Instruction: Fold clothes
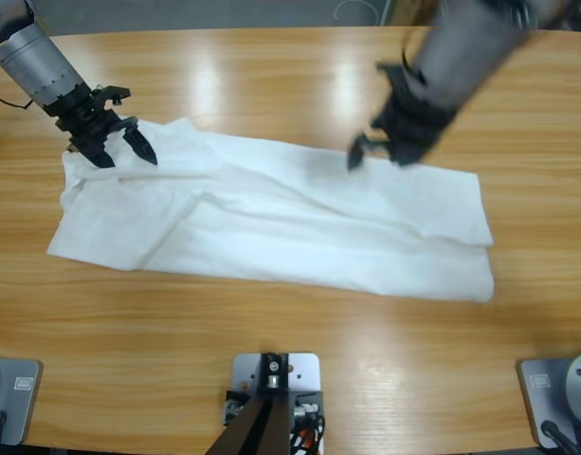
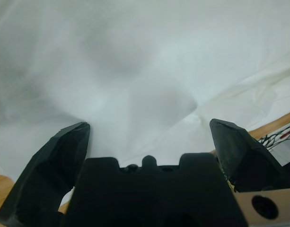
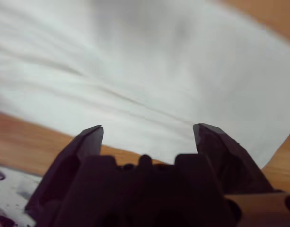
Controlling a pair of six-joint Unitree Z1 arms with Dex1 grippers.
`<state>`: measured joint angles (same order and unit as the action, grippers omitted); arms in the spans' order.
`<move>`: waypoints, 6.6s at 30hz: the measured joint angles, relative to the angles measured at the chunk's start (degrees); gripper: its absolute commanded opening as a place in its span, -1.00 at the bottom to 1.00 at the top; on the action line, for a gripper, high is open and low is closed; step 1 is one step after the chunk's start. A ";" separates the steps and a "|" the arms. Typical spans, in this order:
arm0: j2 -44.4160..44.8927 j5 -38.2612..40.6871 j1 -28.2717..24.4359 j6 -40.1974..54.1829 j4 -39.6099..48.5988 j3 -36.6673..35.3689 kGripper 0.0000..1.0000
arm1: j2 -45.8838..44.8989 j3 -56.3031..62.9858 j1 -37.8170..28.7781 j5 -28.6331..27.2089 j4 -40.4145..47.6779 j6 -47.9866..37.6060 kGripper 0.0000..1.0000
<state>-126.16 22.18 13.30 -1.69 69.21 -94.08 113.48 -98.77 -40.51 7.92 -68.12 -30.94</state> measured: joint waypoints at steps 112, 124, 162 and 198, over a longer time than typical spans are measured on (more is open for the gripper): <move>0.00 -0.11 0.60 0.00 0.00 0.17 0.99 | 30.62 -51.64 -19.53 -8.30 -18.27 35.30 0.94; -0.81 -0.11 0.73 0.00 0.00 0.17 0.99 | 33.43 -51.64 -19.53 -11.73 -18.27 36.98 0.95; -1.77 -0.12 0.73 0.00 0.00 0.17 0.99 | 36.83 -51.64 -18.98 -13.35 -18.27 36.90 -1.00; 2.14 -0.12 0.50 0.00 0.00 2.13 0.98 | -2.48 -7.03 6.77 6.49 2.77 14.22 1.00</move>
<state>-124.02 22.06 13.80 -1.69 69.21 -91.95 111.00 -105.80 -33.74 14.41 -65.35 -16.72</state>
